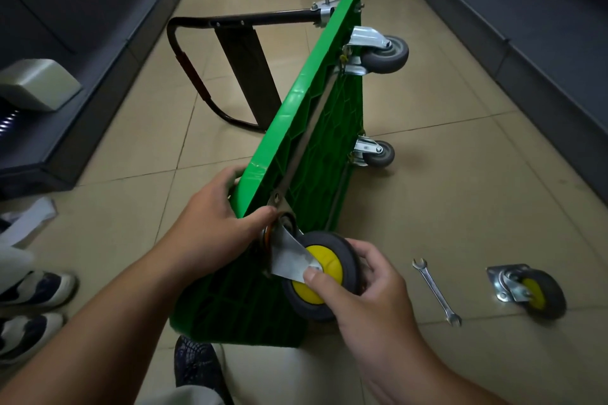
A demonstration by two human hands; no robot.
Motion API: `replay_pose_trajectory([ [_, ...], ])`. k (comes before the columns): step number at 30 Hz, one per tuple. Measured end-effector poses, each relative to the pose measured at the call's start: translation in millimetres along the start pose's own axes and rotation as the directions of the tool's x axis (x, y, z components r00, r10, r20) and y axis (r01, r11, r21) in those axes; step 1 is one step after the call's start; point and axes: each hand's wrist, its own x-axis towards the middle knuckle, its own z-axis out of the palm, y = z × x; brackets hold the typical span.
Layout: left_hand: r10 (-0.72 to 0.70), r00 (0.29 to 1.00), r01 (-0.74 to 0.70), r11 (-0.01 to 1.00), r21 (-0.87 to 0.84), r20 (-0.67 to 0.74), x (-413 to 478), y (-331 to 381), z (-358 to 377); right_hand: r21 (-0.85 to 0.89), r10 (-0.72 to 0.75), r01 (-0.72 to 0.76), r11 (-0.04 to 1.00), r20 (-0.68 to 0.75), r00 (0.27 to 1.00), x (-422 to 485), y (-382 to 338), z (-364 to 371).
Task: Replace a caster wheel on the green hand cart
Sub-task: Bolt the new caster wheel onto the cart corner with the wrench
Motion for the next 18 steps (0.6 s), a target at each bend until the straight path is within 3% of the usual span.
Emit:
replay_pose_trajectory([
  [18, 0.026, 0.999, -0.024, 0.995, 0.097, -0.022, -1, 0, 0, -0.008, 0.009, -0.008, 1.000, 0.040, 0.999, 12, 8, 4],
])
